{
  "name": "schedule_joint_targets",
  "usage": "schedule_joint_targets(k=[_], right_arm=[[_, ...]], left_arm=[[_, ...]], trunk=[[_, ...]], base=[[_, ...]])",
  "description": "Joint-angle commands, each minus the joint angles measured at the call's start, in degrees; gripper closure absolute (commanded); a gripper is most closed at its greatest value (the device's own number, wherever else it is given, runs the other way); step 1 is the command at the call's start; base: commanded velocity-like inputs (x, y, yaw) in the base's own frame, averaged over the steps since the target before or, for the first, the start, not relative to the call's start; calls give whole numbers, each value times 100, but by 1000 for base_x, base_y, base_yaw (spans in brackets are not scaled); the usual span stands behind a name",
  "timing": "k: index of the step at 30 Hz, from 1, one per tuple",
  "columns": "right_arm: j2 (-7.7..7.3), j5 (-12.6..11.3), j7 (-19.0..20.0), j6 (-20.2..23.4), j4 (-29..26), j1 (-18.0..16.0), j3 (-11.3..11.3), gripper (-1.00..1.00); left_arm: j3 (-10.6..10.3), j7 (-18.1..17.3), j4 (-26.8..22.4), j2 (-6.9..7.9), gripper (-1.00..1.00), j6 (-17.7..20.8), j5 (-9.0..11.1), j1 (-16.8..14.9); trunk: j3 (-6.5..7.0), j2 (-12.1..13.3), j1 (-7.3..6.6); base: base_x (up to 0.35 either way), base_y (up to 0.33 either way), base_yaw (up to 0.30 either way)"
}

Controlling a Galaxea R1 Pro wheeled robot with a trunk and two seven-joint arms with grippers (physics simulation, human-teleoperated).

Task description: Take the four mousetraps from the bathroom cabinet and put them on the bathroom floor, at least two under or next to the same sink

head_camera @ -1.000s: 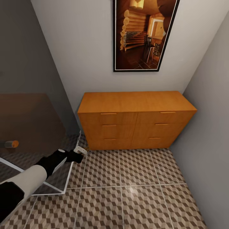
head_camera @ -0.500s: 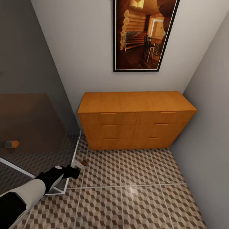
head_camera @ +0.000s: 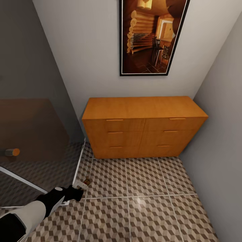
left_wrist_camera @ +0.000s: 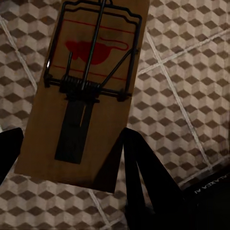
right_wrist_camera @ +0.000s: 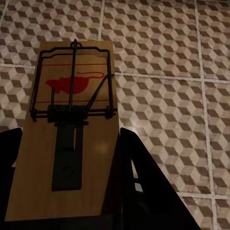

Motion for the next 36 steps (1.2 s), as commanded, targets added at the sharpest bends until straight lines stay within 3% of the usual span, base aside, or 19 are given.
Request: schedule_joint_targets(k=[1,6,9,11,12,14,17,21,26,30,36], right_arm=[[0,-65,-12,-20,5,-4,50,100],[-24,-67,-18,-20,0,-4,43,100],[-37,-72,-22,-20,-3,-4,36,100],[-44,-76,-27,-20,-4,-4,30,100],[-47,-79,-28,-20,-6,-4,27,100],[-49,-81,-32,-20,-8,-4,26,100],[-51,-82,-42,-20,-11,-4,22,100],[-52,-86,-52,-20,-19,-4,16,100],[-59,-84,-68,-20,-27,-4,15,100],[-71,-83,-106,-20,-33,-4,15,100],[-106,-83,-228,-20,-155,-4,15,100]], left_arm=[[-39,-1,37,1,100,-25,69,3],[-36,209,439,-12,100,-254,290,31],[-32,711,563,-10,100,-486,376,42],[-35,1178,728,-50,100,-1190,404,54],[-34,1385,884,-132,100,-1692,413,58],[-32,1632,1056,-302,100,-2321,423,64],[-31,1901,1163,-471,100,-2803,430,117],[-31,2018,1203,-544,100,-3180,432,323],[-23,2057,1213,-546,100,-3919,433,702],[-21,2063,1214,-524,100,-4301,442,1022],[-22,2064,1214,-497,100,-4591,459,1335]], trunk=[[-9,-10,3],[-9,-10,3],[-9,-10,3],[-9,-10,3],[-9,-10,3],[-9,-10,3],[-9,-10,3],[-9,-10,3],[-9,-10,3],[-9,-10,3],[-9,-10,3]], base=[[0,0,0],[0,0,0],[0,0,0],[0,0,0],[0,0,0],[0,0,0],[0,0,0],[0,0,0],[0,0,0],[0,0,0],[0,0,0]])
